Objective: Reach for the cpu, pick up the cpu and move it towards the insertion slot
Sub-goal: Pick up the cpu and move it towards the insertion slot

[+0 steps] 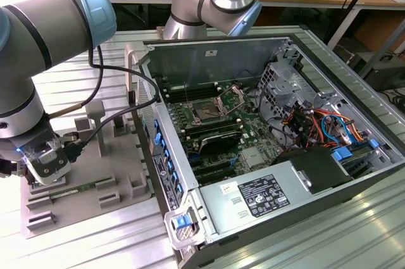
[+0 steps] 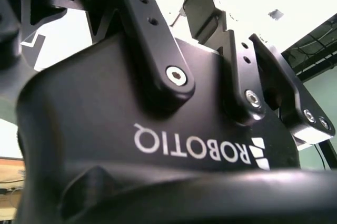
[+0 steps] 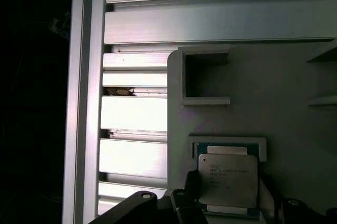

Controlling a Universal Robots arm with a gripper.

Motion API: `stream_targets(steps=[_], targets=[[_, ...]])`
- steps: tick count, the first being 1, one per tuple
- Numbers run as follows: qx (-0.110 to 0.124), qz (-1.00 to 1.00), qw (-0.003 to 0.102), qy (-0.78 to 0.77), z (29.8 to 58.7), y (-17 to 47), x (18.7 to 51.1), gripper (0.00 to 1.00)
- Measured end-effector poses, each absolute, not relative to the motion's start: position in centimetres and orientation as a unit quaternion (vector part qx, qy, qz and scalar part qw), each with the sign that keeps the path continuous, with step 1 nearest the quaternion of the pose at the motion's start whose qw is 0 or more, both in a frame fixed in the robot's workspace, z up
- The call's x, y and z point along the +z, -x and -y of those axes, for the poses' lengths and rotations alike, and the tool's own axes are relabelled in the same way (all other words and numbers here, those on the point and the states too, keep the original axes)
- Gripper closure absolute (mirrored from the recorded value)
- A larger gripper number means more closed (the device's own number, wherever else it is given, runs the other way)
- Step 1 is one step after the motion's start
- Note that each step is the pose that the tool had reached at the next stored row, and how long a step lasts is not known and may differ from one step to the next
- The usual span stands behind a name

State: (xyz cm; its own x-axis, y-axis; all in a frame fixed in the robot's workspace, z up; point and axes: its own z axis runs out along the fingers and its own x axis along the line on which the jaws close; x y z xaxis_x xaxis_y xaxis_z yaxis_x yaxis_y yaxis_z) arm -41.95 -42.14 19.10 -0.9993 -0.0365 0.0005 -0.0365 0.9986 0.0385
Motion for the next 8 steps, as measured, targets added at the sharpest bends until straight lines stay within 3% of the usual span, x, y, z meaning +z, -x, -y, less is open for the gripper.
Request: stream_targets(steps=[2, 8], targets=[[-0.019, 1.0, 0.0, -0.018, 42.14, 41.93, 19.06, 0.38], [-0.019, 1.0, 0.001, -0.019, 42.15, 41.94, 19.21, 0.38]])
